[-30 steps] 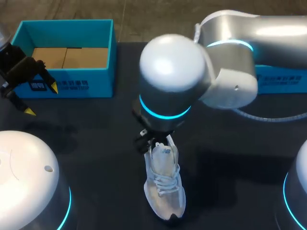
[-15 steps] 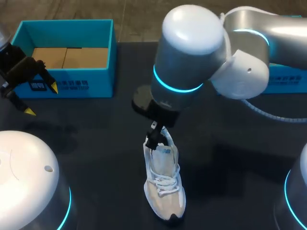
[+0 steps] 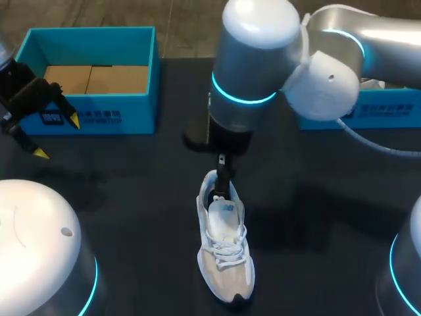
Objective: Take the shoe out of the shoebox, open the shoe tongue, remove and reinsert the insole, then place the shoe into the shoebox
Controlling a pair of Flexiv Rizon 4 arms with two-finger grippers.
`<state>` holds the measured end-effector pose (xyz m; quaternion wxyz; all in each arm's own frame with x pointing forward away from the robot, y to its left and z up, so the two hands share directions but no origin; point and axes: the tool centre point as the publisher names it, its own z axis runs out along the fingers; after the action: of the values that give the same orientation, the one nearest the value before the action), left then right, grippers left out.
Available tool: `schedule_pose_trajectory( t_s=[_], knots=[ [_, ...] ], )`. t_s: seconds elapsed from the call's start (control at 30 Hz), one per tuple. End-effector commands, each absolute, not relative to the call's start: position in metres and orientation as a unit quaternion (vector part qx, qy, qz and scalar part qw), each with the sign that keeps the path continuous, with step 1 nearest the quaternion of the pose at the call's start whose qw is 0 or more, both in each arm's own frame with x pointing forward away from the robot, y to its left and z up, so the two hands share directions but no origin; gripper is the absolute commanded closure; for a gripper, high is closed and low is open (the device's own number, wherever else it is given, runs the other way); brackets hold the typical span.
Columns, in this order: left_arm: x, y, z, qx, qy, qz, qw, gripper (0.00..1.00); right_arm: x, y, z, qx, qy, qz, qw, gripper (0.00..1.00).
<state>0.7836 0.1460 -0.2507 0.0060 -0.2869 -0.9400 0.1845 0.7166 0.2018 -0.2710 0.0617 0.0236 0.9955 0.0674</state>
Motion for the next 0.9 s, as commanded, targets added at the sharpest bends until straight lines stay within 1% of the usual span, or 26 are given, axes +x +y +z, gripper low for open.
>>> schedule_pose_trajectory(
  t_s=[0.03, 0.43, 0.63, 0.9],
  knots=[
    [0.783, 0.146, -0.25, -0.287, -0.94, 0.183, 0.006, 0.0, 0.72, 0.211, -0.279, 0.014, 0.995, 0.063, 0.081, 0.0],
    [0.783, 0.146, -0.25, -0.287, -0.94, 0.183, 0.006, 0.0, 0.722, 0.212, -0.284, 0.011, 0.995, 0.051, 0.082, 0.0],
    [0.783, 0.146, -0.25, -0.287, -0.94, 0.183, 0.006, 0.0, 0.739, 0.223, -0.309, -0.052, 0.993, 0.041, 0.093, 0.0],
    [0.783, 0.146, -0.25, -0.287, -0.94, 0.183, 0.006, 0.0, 0.756, 0.225, -0.329, -0.059, 0.994, 0.042, 0.082, 0.0]
  ],
)
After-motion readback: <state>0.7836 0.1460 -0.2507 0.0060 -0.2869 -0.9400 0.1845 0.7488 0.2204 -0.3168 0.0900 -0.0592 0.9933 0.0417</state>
